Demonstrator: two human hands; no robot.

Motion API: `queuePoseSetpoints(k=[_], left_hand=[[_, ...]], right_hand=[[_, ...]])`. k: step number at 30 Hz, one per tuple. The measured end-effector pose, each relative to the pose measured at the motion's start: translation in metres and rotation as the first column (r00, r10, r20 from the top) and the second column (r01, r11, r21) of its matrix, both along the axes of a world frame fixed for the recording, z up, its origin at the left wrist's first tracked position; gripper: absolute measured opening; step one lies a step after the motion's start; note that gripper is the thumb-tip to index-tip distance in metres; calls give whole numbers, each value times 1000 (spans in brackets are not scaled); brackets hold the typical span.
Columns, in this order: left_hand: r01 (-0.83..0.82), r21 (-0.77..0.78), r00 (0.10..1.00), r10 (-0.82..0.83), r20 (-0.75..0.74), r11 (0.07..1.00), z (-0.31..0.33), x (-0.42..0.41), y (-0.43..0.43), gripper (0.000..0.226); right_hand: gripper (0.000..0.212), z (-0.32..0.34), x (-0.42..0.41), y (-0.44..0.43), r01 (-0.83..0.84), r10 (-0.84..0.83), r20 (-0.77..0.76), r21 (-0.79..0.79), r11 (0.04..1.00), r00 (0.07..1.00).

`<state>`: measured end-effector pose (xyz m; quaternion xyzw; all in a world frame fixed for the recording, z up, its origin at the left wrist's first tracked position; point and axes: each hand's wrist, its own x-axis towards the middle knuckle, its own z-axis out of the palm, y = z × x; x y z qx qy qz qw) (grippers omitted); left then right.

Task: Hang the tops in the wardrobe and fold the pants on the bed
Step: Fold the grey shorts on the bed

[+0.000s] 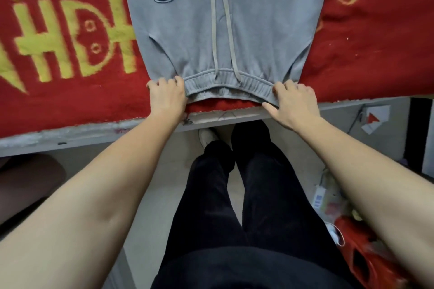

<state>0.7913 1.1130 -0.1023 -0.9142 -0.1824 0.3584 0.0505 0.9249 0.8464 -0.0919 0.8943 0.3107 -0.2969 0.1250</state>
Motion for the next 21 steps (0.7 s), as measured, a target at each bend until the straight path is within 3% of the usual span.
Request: queuePoseSetpoints(k=[2,5,12,17,19,21], left_hand=[[76,9,993,-76,90,997,0,0,1,43],[179,-27,967,-171,186,983,-6,7,-7,37],[211,-83,909,-164,383,974,-25,15,-18,18],[154,-87,824,-79,561,984,-8,7,-15,22],[125,-62,824,-69,562,990,-4,0,-18,23],[109,-106,890,-49,454,988,-9,-11,-22,24]], right_hand=[[51,-2,-2,-2,-156,158,108,-31,987,981],[48,-7,-3,4,-242,244,162,-29,970,956],[22,-27,6,25,-261,252,82,129,957,964],[10,-16,8,4,-339,256,277,309,889,926],[9,-13,3,-1,-403,301,322,326,855,898],[9,-16,-4,-1,-365,314,201,316,875,928]])
